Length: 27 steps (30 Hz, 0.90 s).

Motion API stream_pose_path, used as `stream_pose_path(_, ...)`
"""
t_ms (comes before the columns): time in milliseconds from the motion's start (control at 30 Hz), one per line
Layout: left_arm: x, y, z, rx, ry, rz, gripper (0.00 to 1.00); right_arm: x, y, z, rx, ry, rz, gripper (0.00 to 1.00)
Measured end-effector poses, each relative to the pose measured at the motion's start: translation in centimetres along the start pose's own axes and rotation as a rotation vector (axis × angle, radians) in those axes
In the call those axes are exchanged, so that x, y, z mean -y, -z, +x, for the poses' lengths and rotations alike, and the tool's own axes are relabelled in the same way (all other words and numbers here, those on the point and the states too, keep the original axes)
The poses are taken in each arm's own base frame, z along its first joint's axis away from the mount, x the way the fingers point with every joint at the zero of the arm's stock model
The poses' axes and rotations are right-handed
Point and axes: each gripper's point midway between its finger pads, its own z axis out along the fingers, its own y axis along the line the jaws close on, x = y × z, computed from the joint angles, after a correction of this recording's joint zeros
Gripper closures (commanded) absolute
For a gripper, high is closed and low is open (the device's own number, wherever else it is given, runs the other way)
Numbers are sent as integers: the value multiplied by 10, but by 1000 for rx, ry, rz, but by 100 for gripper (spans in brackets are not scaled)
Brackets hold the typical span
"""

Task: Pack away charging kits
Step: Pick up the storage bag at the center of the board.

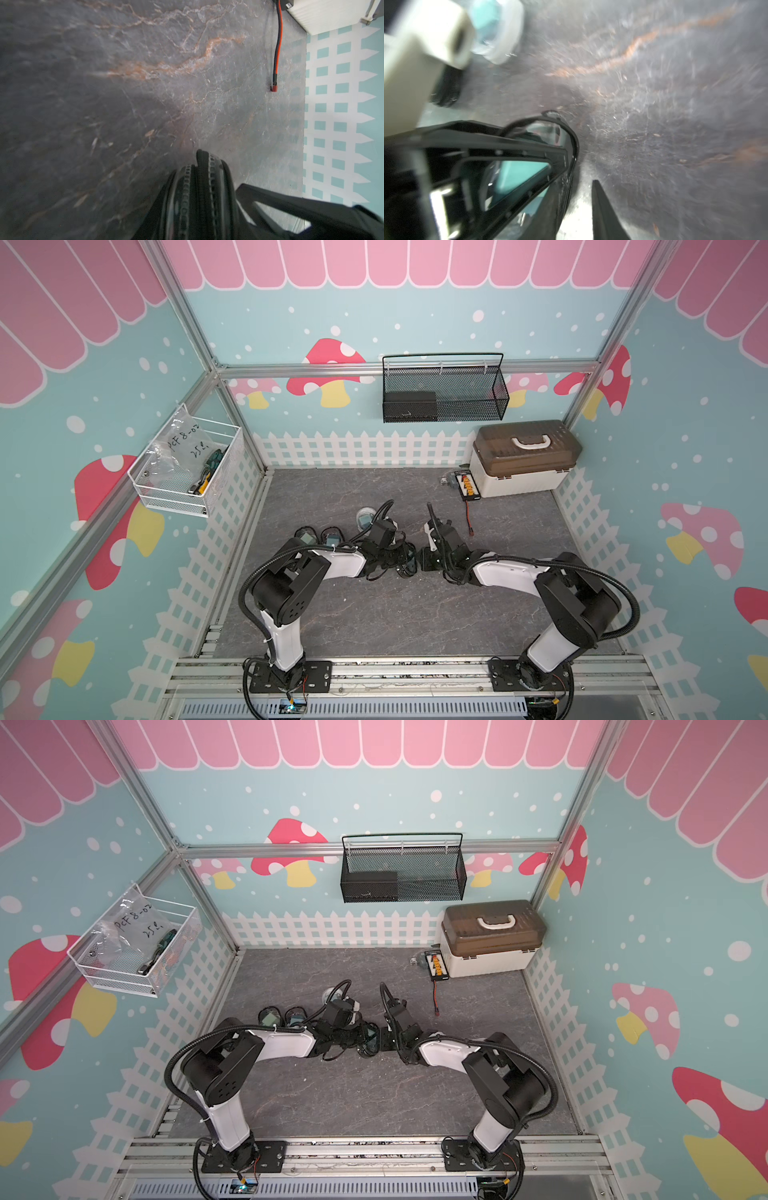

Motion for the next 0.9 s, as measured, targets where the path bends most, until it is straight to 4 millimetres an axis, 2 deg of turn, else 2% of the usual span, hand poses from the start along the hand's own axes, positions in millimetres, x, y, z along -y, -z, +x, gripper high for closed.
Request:
stream_pose_path(100,28,41,-10,75,-46,37,100,-22,41,-34,120,29,-66,55)
stream_pose_path(200,77,103,-32,242,-144,137,100,-44,87,-62,246,66,-129,50)
stream_pose_path(233,98,132,-39,315,-189,191,100,-54,103,-68,285,84,-151,49)
stream_pose_path(300,133,186,-47,455,-271,290,100,-75,130,-73,350,132,-197,49)
stream_pose_path(367,162,239,-48,590,-350,386,100,-101,155,-68,395,198,-258,48)
stream_pose_path(467,183,293,-46,742,-430,482,100,-137,178,-55,435,293,-339,48)
stream_pose_path(567,188,319,-44,827,-485,526,100,-165,189,-44,467,378,-389,49)
stream_pose_path(767,205,335,-36,894,-622,569,100,-224,199,-24,527,550,-461,49)
stream_pose_path(833,209,340,-34,910,-659,586,100,-235,204,-22,559,575,-469,49)
stream_pose_path(900,214,344,-32,925,-693,602,100,-237,206,-28,595,575,-454,50)
